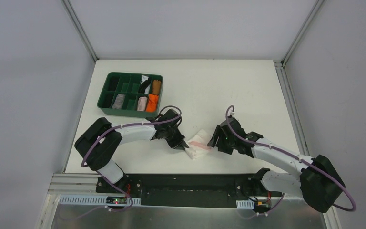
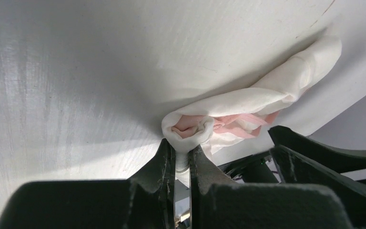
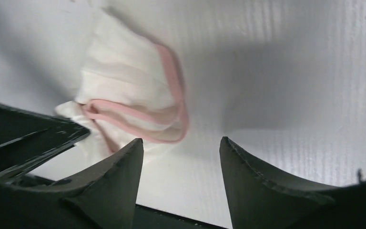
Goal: Roll the underwear
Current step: Roll the underwear to the center of the board.
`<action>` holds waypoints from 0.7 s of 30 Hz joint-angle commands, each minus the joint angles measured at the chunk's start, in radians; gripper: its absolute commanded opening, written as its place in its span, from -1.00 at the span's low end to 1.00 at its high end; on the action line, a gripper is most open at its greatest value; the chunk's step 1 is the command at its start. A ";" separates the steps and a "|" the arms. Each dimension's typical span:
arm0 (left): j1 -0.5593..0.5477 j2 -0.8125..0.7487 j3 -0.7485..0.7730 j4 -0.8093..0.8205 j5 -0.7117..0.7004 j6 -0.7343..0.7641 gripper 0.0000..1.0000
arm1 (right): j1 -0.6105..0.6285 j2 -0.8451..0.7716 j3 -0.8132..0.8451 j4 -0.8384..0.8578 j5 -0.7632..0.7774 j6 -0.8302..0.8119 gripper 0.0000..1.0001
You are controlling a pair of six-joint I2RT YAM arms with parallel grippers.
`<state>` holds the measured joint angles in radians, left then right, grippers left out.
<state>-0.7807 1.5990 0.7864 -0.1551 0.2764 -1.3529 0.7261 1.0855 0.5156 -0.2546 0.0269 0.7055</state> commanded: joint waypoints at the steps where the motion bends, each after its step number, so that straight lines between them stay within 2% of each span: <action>1: -0.009 -0.005 0.005 -0.070 -0.089 -0.034 -1.00 | 0.025 0.072 0.003 -0.037 0.078 0.068 0.25; 5: -0.011 0.011 0.012 -0.071 -0.074 -0.021 -1.00 | 0.024 0.122 -0.029 0.071 0.061 0.092 0.19; 7: -0.010 0.008 0.008 -0.071 -0.075 -0.019 -1.00 | 0.025 0.163 -0.022 0.102 0.053 0.084 0.06; 8: -0.010 0.006 0.006 -0.070 -0.076 -0.018 -1.00 | 0.025 0.183 -0.012 0.115 0.049 0.074 -0.09; 11: -0.010 0.002 0.012 -0.070 -0.066 0.030 -1.00 | 0.018 0.252 0.030 0.124 0.060 0.017 -0.96; 16: -0.011 -0.005 0.028 -0.072 -0.050 0.072 -1.00 | -0.038 0.349 0.127 0.095 0.052 -0.099 -1.00; 21: -0.011 0.036 0.067 -0.095 -0.027 0.041 -1.00 | -0.051 0.381 0.191 0.019 0.088 -0.163 -1.00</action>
<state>-0.7860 1.6043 0.8139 -0.1814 0.2600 -1.3163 0.6849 1.4479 0.6735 -0.1261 0.0505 0.6365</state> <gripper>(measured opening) 0.059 0.006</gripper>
